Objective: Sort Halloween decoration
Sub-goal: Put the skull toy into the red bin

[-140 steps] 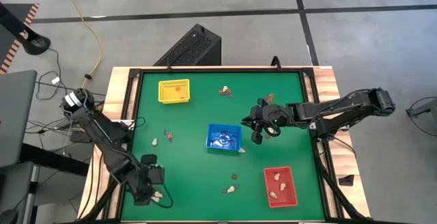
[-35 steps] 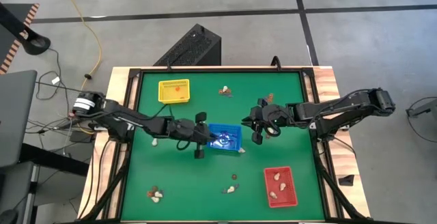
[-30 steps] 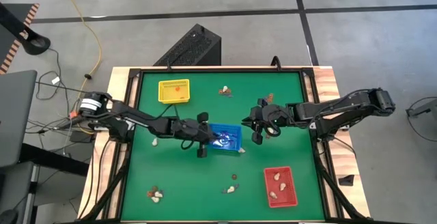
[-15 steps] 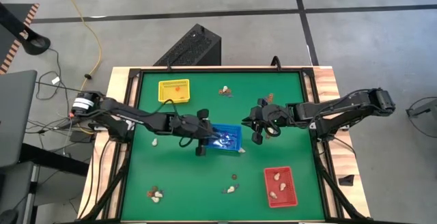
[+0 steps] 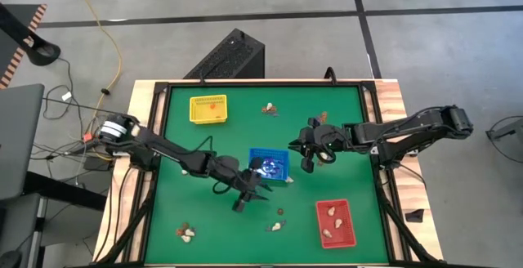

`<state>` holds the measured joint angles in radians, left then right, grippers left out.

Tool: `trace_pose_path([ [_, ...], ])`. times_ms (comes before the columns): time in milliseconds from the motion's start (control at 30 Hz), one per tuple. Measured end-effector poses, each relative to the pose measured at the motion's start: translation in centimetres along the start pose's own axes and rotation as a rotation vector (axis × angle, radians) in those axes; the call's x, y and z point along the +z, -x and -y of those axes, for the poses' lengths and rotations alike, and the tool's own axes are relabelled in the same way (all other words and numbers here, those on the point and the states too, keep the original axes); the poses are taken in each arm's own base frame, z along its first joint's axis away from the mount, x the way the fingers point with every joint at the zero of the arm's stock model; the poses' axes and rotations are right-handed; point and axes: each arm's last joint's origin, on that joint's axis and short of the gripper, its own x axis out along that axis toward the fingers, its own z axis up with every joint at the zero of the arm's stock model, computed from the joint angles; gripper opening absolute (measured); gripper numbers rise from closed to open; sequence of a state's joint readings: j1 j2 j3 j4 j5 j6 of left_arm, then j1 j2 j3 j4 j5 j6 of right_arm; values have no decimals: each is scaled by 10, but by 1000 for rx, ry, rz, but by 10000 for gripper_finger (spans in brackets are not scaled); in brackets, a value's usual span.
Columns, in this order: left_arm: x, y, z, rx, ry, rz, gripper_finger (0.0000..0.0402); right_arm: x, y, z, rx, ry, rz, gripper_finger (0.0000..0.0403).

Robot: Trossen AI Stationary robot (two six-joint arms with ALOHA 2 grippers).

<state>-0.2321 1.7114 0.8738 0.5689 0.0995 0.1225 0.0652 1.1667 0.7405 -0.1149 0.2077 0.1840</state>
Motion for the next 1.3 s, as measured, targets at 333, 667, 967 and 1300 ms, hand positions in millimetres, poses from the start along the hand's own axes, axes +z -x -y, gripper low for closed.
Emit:
trace_pose_path([
  [333, 23, -65, -13, -21, -140, -275, 129, -4, 2, -3, 8, -36, -34, 86],
  [667, 34, -126, -34, 75, -314, -562, 129, -7, 22, 0, -31, -62, -135, 86],
  [967, 33, -157, -49, 97, -332, -789, 129, -14, 38, -1, -145, -78, -160, 86],
  [1300, 27, -157, -56, 91, -255, -844, 129, -17, 37, -1, -182, -63, -171, 86],
])
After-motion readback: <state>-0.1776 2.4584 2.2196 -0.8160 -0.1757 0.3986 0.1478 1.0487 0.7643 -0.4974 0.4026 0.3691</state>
